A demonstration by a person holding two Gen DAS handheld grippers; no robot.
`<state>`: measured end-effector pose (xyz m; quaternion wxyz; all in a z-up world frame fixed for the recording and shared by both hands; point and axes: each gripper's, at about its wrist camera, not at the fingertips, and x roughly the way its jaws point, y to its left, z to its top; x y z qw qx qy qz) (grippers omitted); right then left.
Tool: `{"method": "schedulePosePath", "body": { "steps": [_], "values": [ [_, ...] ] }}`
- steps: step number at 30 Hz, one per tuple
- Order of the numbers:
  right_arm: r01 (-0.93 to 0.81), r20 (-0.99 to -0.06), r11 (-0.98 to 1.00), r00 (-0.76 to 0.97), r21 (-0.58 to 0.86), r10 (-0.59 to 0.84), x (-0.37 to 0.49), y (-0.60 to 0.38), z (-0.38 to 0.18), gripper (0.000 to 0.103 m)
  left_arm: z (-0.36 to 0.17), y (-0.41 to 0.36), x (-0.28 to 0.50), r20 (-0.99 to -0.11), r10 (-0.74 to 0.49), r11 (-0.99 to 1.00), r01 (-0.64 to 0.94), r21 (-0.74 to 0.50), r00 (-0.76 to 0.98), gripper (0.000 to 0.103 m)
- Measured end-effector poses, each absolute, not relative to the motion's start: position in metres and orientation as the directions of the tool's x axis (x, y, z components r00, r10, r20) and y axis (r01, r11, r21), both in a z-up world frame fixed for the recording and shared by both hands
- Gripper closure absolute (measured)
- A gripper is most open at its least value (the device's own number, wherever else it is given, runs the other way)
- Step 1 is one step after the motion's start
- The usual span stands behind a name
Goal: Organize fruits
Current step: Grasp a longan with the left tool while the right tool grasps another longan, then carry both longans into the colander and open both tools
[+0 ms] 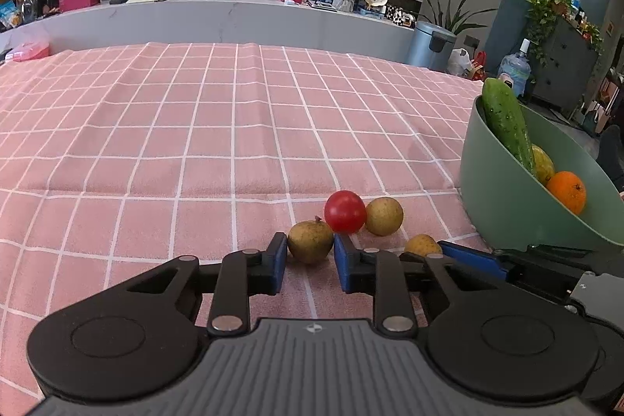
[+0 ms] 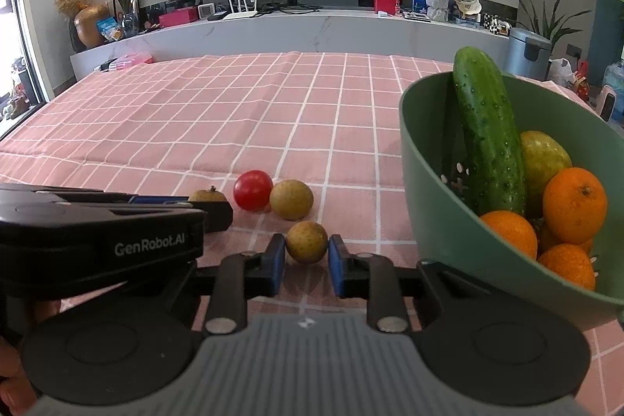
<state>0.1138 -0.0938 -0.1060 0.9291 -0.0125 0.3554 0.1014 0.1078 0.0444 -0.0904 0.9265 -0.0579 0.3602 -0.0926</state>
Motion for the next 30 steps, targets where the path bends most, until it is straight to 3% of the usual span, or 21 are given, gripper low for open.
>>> {"method": "schedulePosePath", "body": {
  "steps": [14,30],
  "values": [
    [-0.256,-0.606,0.966,0.765,0.025,0.218,0.084,-0.098,-0.070,0.084,-0.050,0.044,0.085,-0.632,-0.185,0.982,0.116,-0.149,0.753,0.074],
    [-0.241,-0.511,0.970,0.839,-0.036,0.190,0.040,-0.153,-0.009,0.084,0.003,0.002,0.064,-0.571,-0.285,0.958,0.217,-0.187,0.770,0.074]
  ]
}}
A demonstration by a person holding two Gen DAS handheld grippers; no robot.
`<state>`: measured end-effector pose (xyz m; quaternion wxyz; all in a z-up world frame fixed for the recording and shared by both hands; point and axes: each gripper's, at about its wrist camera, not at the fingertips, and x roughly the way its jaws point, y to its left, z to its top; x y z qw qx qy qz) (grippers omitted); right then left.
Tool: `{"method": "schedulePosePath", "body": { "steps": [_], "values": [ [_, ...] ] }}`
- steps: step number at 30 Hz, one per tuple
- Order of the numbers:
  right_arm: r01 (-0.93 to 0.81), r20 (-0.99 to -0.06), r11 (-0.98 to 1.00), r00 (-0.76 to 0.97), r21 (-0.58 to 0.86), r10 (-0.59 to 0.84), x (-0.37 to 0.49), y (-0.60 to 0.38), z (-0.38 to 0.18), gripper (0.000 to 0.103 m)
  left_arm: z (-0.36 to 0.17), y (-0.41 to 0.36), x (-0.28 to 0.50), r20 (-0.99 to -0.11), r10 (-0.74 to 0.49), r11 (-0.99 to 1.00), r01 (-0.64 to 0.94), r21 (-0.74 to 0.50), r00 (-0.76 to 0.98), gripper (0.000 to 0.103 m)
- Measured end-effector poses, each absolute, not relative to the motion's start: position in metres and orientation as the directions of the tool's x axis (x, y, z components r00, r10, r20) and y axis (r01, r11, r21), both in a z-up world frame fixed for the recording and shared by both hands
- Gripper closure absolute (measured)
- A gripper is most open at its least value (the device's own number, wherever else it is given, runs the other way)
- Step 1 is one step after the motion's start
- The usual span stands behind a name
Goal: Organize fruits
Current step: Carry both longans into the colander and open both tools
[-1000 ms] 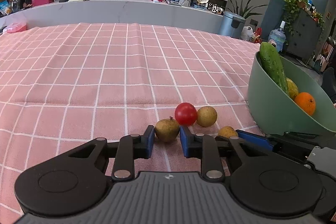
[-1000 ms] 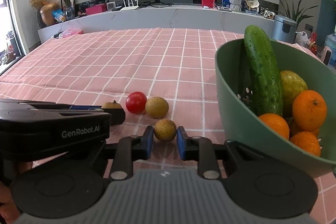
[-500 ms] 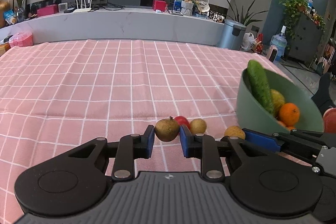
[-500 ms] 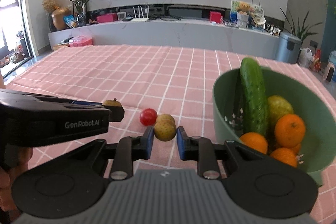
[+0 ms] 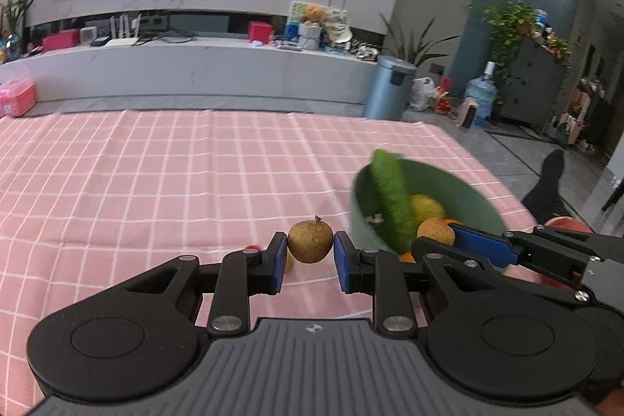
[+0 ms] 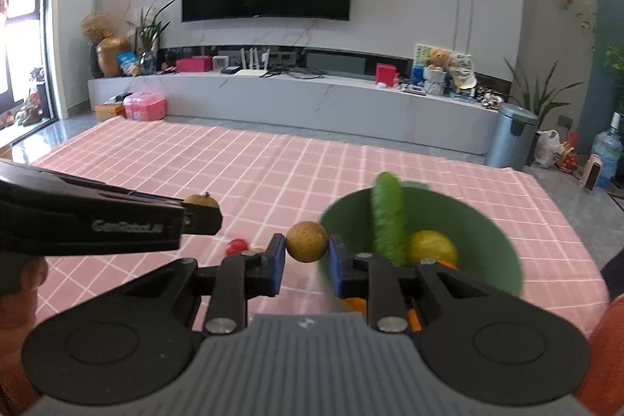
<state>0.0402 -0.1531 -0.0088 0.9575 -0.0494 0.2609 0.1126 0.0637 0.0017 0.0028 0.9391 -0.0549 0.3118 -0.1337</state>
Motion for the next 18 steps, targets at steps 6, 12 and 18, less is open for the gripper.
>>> {"method": "schedulePosePath", "body": {
  "steps": [6,12,18],
  "values": [
    [-0.191,-0.492,0.981,0.858,-0.041,0.147,0.038,-0.186,0.000,0.084,0.010,-0.026,0.067,-0.562,-0.355,0.935,0.283,-0.214,0.747,0.074],
    [-0.169,-0.516,0.984,0.849,-0.060,0.114,0.045,-0.210,-0.001,0.084,0.005,-0.049,0.081,-0.576,-0.421,0.907,0.344,-0.244,0.700,0.074],
    [-0.154,-0.580,0.988,0.805,-0.005,0.122,0.055,-0.232,-0.011,0.084,-0.006,-0.060,0.096,-0.596,-0.477,0.878,0.386,-0.284,0.646,0.074]
  ]
}}
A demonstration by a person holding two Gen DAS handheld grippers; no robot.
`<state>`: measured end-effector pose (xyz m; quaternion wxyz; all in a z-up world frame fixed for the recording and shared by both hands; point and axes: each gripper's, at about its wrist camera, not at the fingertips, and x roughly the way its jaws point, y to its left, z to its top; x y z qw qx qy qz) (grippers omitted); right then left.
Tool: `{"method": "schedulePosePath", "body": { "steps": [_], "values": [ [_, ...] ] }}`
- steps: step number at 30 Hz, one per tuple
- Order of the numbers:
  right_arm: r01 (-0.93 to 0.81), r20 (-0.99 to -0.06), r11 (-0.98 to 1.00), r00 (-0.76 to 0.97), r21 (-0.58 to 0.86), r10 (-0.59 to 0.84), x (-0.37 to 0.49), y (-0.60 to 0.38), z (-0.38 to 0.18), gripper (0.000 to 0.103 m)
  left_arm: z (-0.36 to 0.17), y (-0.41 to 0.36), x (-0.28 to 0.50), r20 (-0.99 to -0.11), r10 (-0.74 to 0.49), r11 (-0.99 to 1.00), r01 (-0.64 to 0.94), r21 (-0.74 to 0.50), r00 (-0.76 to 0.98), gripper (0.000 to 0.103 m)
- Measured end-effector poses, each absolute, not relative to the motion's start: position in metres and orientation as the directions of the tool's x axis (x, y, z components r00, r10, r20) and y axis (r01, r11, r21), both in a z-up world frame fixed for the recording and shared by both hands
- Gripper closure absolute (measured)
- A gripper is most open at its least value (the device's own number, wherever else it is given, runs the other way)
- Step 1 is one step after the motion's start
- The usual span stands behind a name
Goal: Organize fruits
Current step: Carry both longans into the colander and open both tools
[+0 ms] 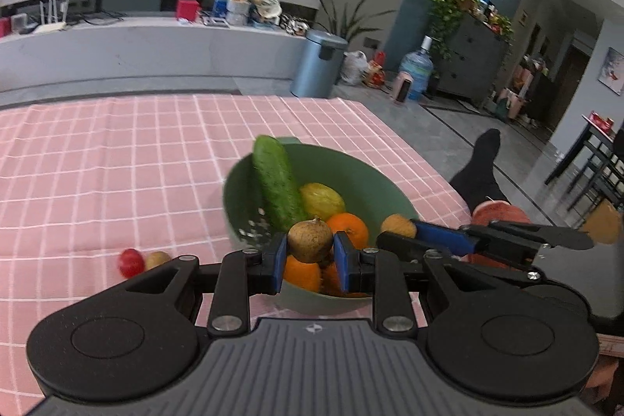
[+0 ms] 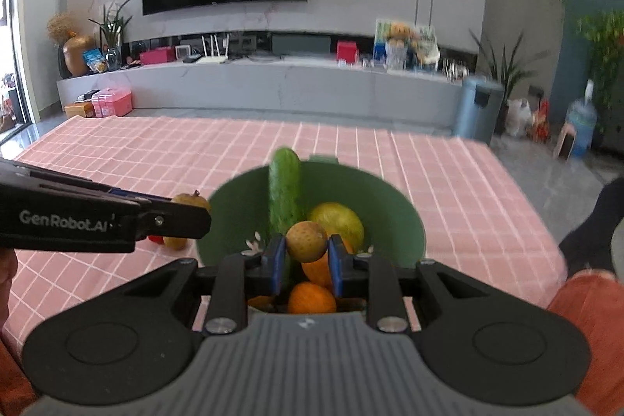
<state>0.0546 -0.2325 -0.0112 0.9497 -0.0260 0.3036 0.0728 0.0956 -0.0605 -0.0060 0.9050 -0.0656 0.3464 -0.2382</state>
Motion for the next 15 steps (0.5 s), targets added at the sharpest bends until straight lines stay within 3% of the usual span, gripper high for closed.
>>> {"method": "schedulePosePath", "body": {
  "steps": [15],
  "values": [
    [-0.156,-0.673,0.987,0.734,-0.043,0.087,0.078,-0.237,-0.035,0.084,-0.031,-0.094,0.126,-0.695,-0.514,0.840,0.461,-0.287,0.503,0.074]
  ]
}}
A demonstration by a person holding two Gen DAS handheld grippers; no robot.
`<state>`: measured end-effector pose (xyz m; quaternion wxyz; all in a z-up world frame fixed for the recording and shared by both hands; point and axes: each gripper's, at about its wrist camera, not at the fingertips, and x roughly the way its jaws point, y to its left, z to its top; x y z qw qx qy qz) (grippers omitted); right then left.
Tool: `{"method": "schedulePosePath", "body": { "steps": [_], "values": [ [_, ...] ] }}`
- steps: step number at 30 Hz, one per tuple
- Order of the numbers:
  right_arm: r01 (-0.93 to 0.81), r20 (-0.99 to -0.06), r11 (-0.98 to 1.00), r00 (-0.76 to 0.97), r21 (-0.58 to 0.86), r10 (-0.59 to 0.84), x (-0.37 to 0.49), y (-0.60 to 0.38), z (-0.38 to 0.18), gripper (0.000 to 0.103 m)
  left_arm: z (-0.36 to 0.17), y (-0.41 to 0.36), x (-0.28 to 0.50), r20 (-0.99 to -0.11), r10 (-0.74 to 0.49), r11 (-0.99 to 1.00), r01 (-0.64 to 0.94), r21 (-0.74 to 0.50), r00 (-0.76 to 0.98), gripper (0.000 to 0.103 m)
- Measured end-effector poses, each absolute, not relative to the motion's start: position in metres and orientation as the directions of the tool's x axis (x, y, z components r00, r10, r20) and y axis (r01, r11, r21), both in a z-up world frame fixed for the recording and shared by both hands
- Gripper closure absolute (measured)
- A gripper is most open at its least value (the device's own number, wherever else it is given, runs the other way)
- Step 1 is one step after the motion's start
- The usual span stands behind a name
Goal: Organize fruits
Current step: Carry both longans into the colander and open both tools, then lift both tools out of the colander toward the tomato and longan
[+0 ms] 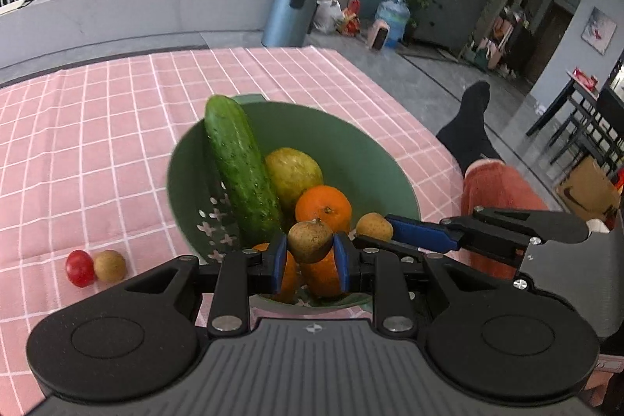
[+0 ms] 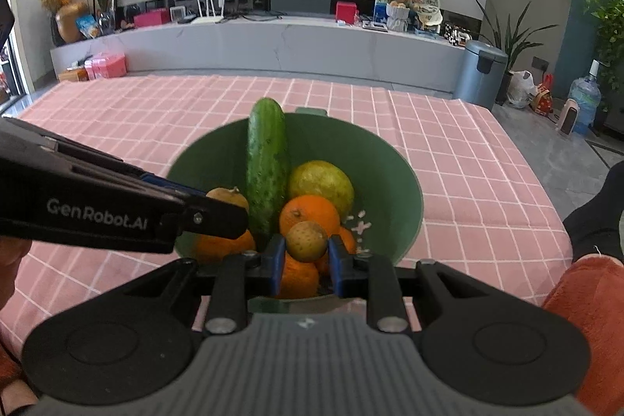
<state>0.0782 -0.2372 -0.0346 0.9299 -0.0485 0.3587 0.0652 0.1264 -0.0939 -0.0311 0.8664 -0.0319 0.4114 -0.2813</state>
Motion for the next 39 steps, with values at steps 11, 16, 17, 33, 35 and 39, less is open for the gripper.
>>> {"method": "schedulePosePath", "body": {
  "steps": [11,16,17,33,35,39],
  "values": [
    [-0.170,-0.697,0.983,0.713,-0.067,0.076,0.084,-0.235,-0.042,0.084,-0.040,-0.099,0.130,-0.717,-0.511,0.836,0.468,-0.286,0.475,0.074],
    [-0.163,-0.690,0.984,0.721,-0.069,0.071,0.081,-0.236,-0.041,0.079,-0.038,-0.096,0.127,-0.709,-0.513,0.837,0.464,-0.289,0.484,0.059],
    [-0.160,-0.686,0.985,0.725,-0.068,0.070,0.080,-0.236,-0.040,0.072,-0.036,-0.097,0.127,-0.706,-0.513,0.838,0.464,-0.288,0.489,0.058],
    [-0.099,-0.547,0.994,0.835,-0.043,0.060,0.046,-0.211,-0.018,0.050,0.011,-0.055,0.080,-0.646,-0.369,0.914,0.387,-0.122,0.668,0.039],
    [-0.103,-0.530,0.994,0.845,-0.031,0.071,0.040,-0.204,-0.016,0.048,0.013,-0.048,0.074,-0.642,-0.340,0.924,0.371,-0.093,0.687,0.039],
    [-0.134,-0.511,0.991,0.853,-0.019,0.106,0.031,-0.186,-0.014,0.047,0.012,-0.033,0.067,-0.639,-0.295,0.940,0.337,-0.058,0.711,0.039]
  ]
}}
